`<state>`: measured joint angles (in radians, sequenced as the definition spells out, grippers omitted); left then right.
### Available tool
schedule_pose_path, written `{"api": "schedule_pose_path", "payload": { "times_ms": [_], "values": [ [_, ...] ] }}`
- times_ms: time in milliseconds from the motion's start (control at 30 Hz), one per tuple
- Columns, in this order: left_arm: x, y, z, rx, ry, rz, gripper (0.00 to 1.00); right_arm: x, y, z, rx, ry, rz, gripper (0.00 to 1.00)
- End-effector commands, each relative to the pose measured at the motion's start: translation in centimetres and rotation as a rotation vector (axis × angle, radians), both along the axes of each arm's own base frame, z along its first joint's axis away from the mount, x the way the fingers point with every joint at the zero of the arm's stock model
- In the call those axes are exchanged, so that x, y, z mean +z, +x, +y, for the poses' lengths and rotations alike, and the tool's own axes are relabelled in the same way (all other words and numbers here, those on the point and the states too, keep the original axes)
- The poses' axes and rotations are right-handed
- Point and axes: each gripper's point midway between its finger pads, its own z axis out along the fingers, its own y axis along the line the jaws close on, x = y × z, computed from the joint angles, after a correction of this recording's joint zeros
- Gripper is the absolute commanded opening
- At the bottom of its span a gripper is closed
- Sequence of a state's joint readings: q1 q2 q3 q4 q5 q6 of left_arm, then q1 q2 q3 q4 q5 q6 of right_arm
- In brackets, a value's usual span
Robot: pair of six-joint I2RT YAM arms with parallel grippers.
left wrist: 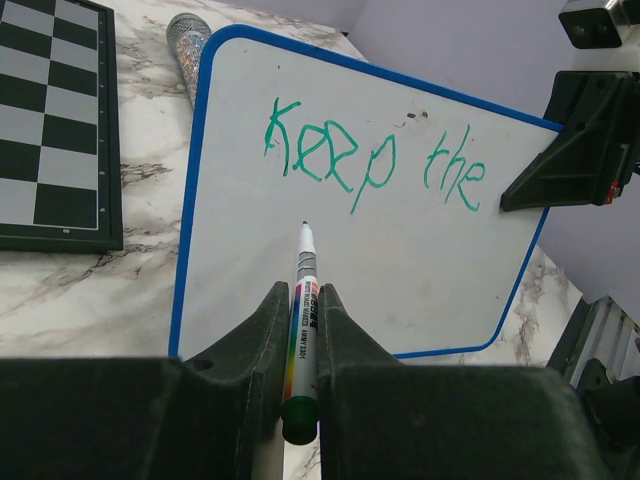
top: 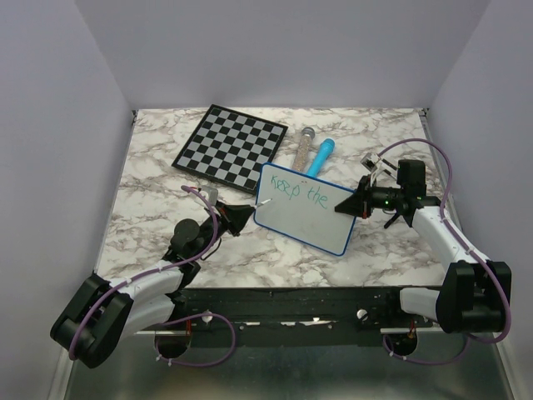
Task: Write a sentence on the whiteboard
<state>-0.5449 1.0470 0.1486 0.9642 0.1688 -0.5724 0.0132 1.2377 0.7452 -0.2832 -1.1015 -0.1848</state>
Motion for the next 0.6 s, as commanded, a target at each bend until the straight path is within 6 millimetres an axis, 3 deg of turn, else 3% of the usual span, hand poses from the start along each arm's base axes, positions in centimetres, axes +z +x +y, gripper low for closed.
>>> {"api": "schedule_pose_path", "payload": {
  "times_ms": [0, 567],
  "values": [
    [0.98, 0.12, 0.39, 0.018, -0.015, -0.049, 0.00, 1.64, 0.11, 0.41, 0.035, 0.020, -0.057, 0.01],
    [1.05, 0.31, 0.28, 0.016, -0.012, -0.048, 0.00, 1.66, 0.09, 0.41, 0.036, 0.020, -0.058, 0.01]
  ]
}}
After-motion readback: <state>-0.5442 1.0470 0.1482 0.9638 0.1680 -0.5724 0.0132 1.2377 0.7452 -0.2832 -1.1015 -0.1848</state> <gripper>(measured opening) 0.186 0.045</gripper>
